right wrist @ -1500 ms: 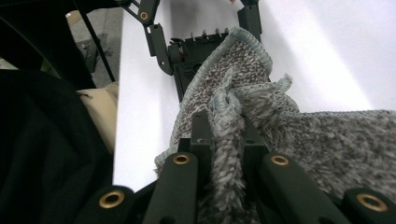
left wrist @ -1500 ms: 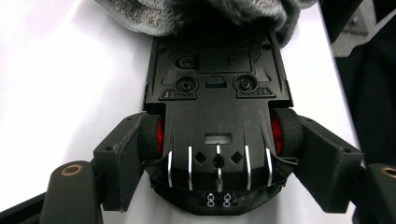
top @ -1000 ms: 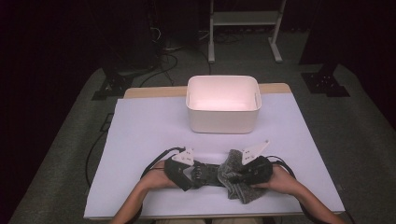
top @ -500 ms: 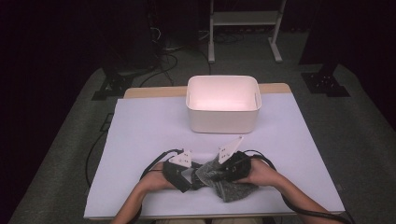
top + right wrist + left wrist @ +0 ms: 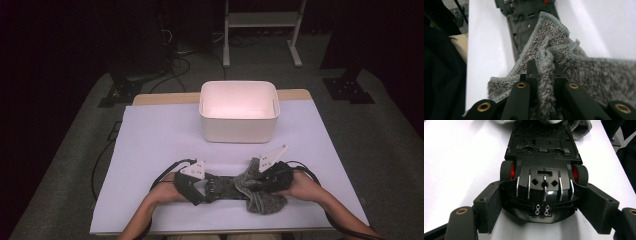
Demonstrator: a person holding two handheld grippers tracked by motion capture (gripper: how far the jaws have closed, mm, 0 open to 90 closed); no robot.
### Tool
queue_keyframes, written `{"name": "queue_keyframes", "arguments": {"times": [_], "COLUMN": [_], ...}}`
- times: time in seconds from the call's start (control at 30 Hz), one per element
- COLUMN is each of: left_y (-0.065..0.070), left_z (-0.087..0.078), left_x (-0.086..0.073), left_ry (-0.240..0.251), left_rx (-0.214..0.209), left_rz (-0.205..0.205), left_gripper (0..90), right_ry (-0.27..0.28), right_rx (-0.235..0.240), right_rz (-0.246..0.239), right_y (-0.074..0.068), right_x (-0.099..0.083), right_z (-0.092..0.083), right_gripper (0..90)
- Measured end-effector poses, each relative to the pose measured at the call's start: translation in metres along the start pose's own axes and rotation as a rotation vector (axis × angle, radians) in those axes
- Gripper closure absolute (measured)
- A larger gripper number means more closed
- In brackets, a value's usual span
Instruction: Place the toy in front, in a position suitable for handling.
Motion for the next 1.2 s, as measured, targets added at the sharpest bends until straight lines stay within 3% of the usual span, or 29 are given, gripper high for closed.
{"name": "queue_keyframes", "arguments": {"times": [0.2, 0.33, 0.47, 0.57, 0.7, 1.03, 1.2], "left_y": [0.001, 0.001, 0.001, 0.0, 0.0, 0.002, 0.002], "left_z": [-0.001, -0.001, 0.0, 0.001, 0.002, 0.001, 0.001], "left_x": [0.0, -0.001, 0.002, 0.003, 0.003, -0.002, -0.002], "left_ry": [0.002, 0.0, 0.032, 0.028, 0.012, -0.019, -0.016], "left_rx": [0.0, 0.0, 0.011, 0.021, 0.02, 0.011, 0.009], "left_rz": [0.019, 0.002, -0.051, -0.053, -0.012, 0.017, 0.007], "left_gripper": [23.6, 23.4, 22.0, 19.8, 20.3, 23.4, 23.5], "right_ry": [0.017, 0.029, 0.043, 0.056, 0.056, 0.047, 0.034], "right_rx": [0.015, 0.059, 0.069, 0.078, 0.089, 0.063, 0.041], "right_rz": [-0.005, -0.02, -0.008, -0.009, -0.044, -0.065, -0.059], "right_y": [0.008, -0.004, -0.01, -0.017, -0.032, -0.017, -0.01], "right_x": [0.019, 0.027, 0.026, 0.023, 0.02, 0.038, 0.031], "right_z": [0.022, 0.035, 0.035, 0.035, 0.037, 0.048, 0.039], "right_gripper": [80.4, 80.4, 80.4, 80.3, 80.3, 80.5, 80.5]}}
Point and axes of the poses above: each handheld gripper's, and its own axes: z roughly forward along the jaws, x roughly out of its top, y roughly to its right, the point moved 9 cm from there along z, roughly forward along the jaws, and after that the axes turned 13 degrees about y, right-handed, at the moved point
